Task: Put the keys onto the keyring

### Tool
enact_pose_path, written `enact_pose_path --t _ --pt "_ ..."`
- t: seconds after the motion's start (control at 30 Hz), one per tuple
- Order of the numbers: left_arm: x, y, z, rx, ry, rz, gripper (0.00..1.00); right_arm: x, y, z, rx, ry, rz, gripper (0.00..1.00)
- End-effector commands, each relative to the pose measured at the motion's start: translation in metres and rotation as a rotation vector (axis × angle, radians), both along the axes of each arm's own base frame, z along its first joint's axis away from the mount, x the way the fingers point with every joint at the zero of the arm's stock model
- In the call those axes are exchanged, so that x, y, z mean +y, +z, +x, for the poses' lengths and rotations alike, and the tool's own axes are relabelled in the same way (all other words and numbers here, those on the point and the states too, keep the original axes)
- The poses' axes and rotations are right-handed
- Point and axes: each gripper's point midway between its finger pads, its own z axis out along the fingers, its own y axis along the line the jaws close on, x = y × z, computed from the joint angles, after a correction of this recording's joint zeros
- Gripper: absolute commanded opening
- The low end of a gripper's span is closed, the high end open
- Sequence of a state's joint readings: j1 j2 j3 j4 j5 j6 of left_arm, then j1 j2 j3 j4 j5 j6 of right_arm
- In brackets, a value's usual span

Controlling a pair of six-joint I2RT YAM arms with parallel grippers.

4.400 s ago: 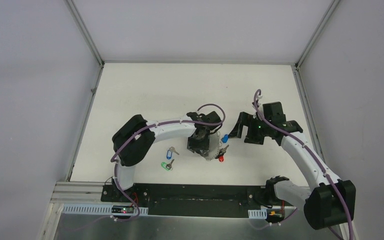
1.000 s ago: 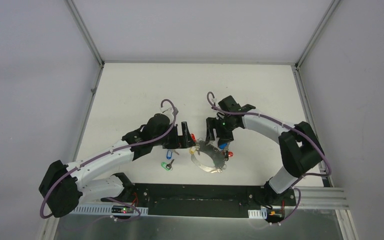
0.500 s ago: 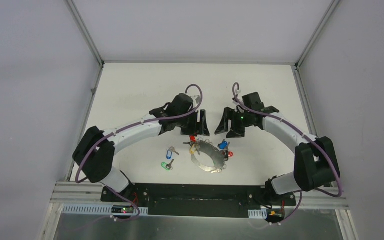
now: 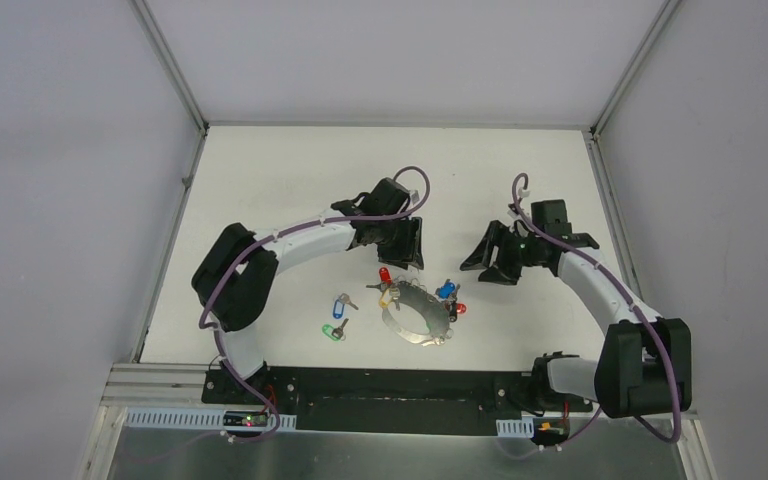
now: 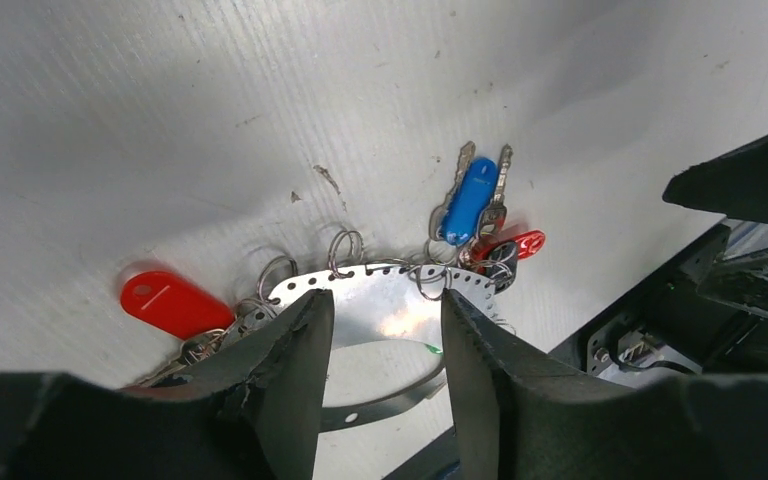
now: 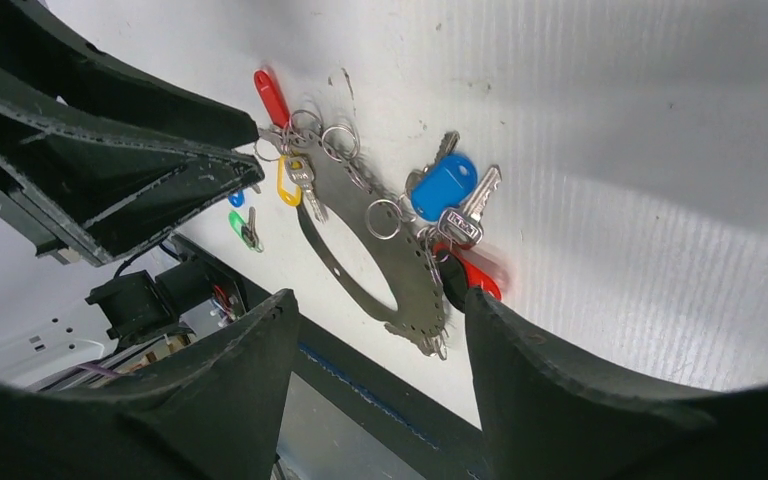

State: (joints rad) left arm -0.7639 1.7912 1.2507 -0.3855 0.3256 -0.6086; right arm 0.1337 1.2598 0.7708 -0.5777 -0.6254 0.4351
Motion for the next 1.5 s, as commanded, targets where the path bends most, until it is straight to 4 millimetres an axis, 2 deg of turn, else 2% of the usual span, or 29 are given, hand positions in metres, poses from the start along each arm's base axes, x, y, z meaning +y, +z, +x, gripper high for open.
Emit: enact_pose_path --t 0.0,0.27,0.67,1.07,1.27,1.47 --pt "-0.003 0.005 0.01 -0.02 -0.032 0.009 0.44 -0.001 0.003 -0.01 -0.015 0.026 0.013 0.64" --pt "-0.004 -0.02 0.008 0.032 -0.051 0.047 0.4 -0.003 -0.002 -0.015 0.003 0.03 0.005 0.63" --pt "-0.011 -0.041 0.006 0.083 -0.079 0.055 0.34 -0.006 -0.005 -0.018 0.011 0.029 -0.019 0.63" --pt "-0.018 -0.05 -0.001 0.113 -0.106 0.02 0.13 -0.008 -0.007 -0.017 0.012 0.025 -0.03 0.64" --pt "-0.019 -0.042 0.001 0.089 -0.114 0.007 0.0 -0.008 -0.003 -0.016 0.004 0.027 -0.031 0.65" --pt "-0.023 -0.01 0.007 0.013 -0.127 -0.034 0.0 -0.006 0.01 -0.014 -0.05 0.041 -0.019 0.68"
